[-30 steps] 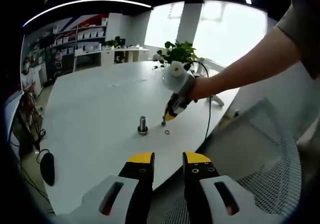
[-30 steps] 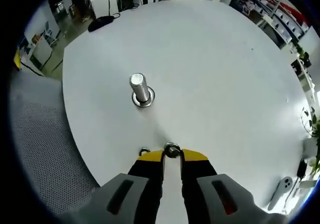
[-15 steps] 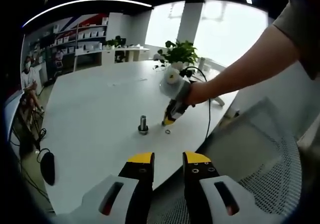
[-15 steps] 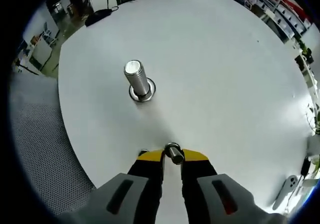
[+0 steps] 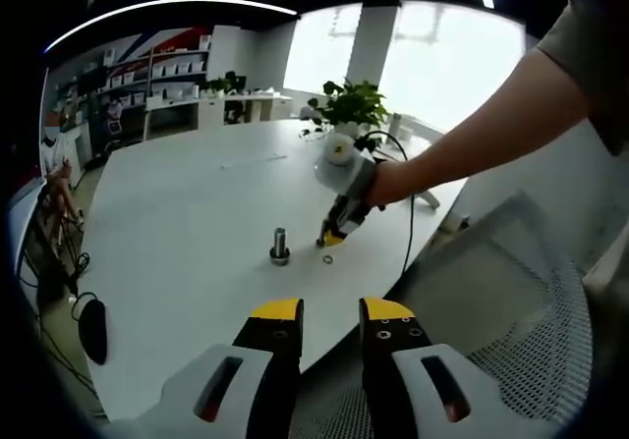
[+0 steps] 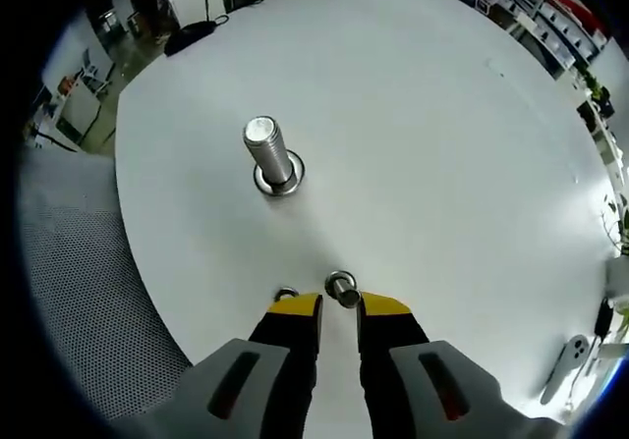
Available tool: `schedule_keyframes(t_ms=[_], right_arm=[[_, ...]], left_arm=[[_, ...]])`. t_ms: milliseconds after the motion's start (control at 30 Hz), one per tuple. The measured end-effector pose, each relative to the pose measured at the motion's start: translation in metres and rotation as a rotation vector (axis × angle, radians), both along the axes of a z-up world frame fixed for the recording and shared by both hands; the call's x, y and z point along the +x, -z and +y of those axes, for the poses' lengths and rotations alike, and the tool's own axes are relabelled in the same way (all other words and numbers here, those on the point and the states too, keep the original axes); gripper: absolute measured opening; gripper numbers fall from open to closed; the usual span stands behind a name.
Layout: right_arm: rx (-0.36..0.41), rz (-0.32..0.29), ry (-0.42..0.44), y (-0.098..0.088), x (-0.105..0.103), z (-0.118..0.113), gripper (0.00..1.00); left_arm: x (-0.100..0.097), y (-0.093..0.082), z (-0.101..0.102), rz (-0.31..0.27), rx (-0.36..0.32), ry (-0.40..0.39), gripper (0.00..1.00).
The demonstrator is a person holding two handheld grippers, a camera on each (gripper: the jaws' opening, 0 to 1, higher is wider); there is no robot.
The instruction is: Place the washer onto the threaded stud by aligning its center hole with the stud, sliding it down to the base, and recovering from edge contact or off-axis alignment until the washer reaches the visible bottom stop.
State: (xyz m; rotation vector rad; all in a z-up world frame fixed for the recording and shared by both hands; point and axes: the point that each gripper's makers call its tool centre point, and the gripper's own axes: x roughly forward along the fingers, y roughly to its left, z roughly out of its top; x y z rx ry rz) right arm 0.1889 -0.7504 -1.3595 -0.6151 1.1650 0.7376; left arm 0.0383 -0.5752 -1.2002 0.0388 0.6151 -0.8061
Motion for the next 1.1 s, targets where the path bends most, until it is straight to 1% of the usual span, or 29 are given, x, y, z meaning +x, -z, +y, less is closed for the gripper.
schedule_keyframes(t_ms=[133,267,333,500,767,833,1100], right_arm=[[-0.001,0.005,0.013,-0.003,-0.007,-0.004,0.17],[-0.002,0.022,0.015,0.000,-0.015,-0.004,0.18],[-0.003,0.031,0.004,0.001,-0.022,-0.002,0.18],[0.006,0.053,-0.007,0.005,-0.032,0.008,0.20],[0.012,0.061,-0.026,0.010,-0.034,0.022,0.20],[0.008,0.062,-0.033,0.014,-0.032,0.022,0.20],[-0.001,0.058,-0.050,0.015,-0.031,0.022,0.19]], left_arm=[[-0.001,0.000,0.000,0.001,0.000,0.003,0.21],[-0.001,-0.001,-0.001,-0.001,-0.003,0.007,0.21],[-0.001,-0.001,-0.001,-0.003,-0.003,0.008,0.21],[0.000,-0.001,0.000,-0.006,-0.004,0.002,0.21],[0.000,-0.001,0.000,-0.003,-0.001,0.001,0.21],[0.000,0.000,0.000,-0.002,0.000,0.002,0.21],[-0.001,0.001,0.000,0.002,0.004,0.006,0.21]])
